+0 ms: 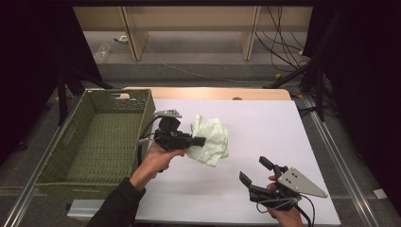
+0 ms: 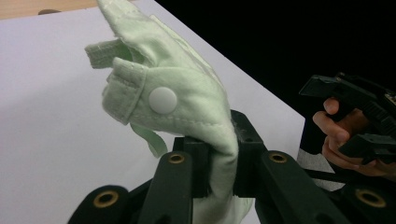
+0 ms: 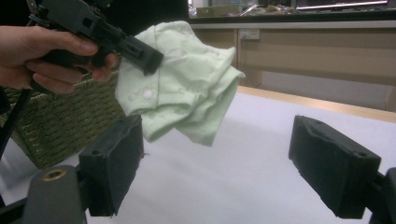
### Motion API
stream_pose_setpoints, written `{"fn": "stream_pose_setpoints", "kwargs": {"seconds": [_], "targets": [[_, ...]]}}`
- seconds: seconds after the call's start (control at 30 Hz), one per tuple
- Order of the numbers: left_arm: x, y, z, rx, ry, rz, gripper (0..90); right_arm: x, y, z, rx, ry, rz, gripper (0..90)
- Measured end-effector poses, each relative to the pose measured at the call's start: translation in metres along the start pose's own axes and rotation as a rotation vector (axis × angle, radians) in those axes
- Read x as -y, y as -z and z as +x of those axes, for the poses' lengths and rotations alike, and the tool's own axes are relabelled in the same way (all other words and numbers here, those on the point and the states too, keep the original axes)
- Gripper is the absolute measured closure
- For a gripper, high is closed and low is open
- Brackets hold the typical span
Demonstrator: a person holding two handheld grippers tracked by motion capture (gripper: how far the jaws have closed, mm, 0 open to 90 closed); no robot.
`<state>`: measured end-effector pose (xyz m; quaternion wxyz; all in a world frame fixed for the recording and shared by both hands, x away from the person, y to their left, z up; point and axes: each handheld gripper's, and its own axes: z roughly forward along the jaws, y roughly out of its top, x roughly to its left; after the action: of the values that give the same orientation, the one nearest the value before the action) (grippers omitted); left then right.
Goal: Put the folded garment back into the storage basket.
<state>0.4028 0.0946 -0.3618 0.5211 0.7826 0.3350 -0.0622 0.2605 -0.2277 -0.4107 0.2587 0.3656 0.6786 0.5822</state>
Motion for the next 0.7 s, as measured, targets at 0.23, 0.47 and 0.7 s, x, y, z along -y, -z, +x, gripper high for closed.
{"fn": "stream_pose_setpoints", "kwargs": {"seconds": [0.23,0.47,0.7], "targets": [[0.001,0.014,-0.001,-0.002,-0.002,-0.019,79.0,0.0,0.0,0.0,-0.001,0.0,0.0,18.9],[0.001,0.022,-0.001,0.014,0.011,-0.035,79.0,0.0,-0.001,0.0,0.0,0.005,0.001,18.9],[0.001,0.035,0.001,-0.003,0.013,-0.053,79.0,0.0,0.0,0.0,-0.001,0.002,0.0,18.9]]}}
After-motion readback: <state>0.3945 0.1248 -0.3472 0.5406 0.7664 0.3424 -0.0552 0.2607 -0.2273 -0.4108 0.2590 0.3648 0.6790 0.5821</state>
